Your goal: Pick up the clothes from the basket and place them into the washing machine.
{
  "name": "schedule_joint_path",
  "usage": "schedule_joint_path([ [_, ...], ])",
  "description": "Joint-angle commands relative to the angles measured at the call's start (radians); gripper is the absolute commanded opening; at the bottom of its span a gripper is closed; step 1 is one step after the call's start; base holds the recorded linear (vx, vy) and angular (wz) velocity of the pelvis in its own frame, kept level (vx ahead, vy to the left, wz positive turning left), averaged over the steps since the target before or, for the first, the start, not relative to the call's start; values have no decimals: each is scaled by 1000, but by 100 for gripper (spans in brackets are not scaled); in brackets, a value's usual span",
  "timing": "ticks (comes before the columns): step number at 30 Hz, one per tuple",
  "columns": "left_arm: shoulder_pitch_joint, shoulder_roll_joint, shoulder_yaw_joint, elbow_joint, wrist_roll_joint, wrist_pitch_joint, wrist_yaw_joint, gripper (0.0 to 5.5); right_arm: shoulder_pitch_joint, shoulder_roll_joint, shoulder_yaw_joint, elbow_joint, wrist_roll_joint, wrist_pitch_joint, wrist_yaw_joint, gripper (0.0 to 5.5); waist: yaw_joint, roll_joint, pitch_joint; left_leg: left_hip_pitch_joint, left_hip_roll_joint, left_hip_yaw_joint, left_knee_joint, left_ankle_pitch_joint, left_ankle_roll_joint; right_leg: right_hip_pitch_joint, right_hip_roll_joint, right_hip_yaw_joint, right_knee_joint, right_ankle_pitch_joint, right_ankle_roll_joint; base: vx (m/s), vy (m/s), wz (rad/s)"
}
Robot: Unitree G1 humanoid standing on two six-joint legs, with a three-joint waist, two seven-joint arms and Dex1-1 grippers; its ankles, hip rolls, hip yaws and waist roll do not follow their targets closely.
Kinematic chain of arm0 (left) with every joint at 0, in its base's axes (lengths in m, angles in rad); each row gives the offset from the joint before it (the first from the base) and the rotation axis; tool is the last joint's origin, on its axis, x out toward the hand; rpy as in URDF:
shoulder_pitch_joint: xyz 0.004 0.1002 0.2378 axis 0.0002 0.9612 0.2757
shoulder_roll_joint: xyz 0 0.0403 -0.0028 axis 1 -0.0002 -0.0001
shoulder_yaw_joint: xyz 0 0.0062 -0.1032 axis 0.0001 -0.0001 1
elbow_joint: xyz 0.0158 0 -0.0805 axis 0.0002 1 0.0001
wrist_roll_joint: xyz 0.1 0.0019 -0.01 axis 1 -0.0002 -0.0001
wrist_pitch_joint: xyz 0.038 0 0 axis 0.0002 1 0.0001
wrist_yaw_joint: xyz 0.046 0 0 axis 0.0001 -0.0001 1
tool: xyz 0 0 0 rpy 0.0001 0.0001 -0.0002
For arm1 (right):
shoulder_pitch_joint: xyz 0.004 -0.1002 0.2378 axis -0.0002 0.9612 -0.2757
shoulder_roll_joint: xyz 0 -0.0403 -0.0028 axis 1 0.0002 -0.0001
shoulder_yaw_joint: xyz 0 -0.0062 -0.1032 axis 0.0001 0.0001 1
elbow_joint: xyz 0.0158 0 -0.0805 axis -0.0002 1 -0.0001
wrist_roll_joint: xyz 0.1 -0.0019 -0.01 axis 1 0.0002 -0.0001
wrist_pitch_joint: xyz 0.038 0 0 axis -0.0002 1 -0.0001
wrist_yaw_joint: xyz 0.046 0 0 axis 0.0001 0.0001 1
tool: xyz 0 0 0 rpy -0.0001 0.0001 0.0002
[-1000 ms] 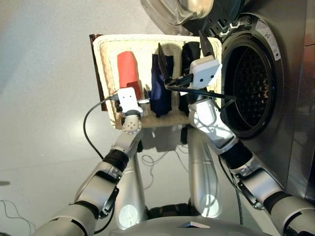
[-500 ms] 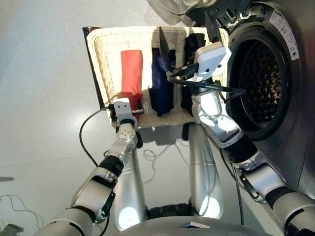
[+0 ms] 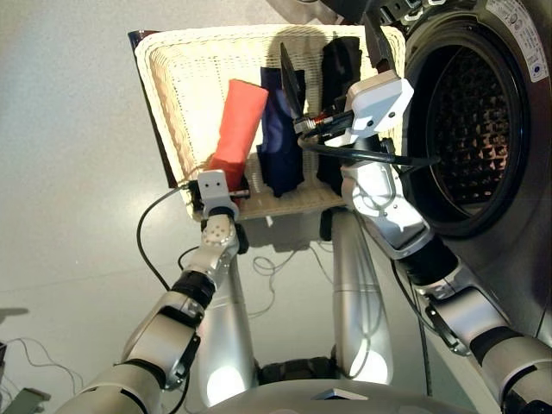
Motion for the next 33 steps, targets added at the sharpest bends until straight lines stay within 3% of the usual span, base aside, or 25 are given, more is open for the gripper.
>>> schedule_joint_path([
  [1, 11, 22, -30, 11, 53, -5, 2, 65, -19, -17, 2, -166, -1, -74, 19, 550, -21, 44, -12, -26, -44, 5, 7, -33, 44, -38, 19, 9, -16, 13, 32, 0, 0, 0],
  [2, 7, 20, -31, 10, 56, -6, 4, 0, -17, -18, 2, -165, -2, -75, 19, 550, -22, 44, -12, -24, -44, 4, 4, -32, 44, -36, 20, 9, -19, 14, 31, 0, 0, 0],
  [14, -62, 44, -56, -72, 172, -16, 45, 0, 20, -23, -2, -146, 14, -82, 37, 550, -26, 34, -12, 86, -51, 11, -78, -10, 39, 73, 14, -5, -93, 27, 36, 0, 0, 0],
  [21, -117, 77, -68, -235, 281, -31, 83, 0, 98, -45, -38, -114, 62, -79, 53, 550, -29, 21, -12, 216, -69, -1, -174, 18, 33, 208, 8, -18, -173, 41, 44, 23, -1, 4],
  [23, 38, 130, -17, -444, 286, -33, 51, 0, 177, -83, -93, -137, 74, -77, 72, 550, -15, 33, -12, 250, -77, -9, -198, 24, 34, 243, 2, -32, -192, 44, 44, 55, -20, 12],
  [33, 160, 196, 35, -635, 379, -89, 39, 0, 233, -107, -101, -156, 460, -77, 201, 550, 15, -3, -12, 381, -88, -23, -274, 40, 28, 380, 0, -44, -261, 48, 44, 0, 0, 0],
])
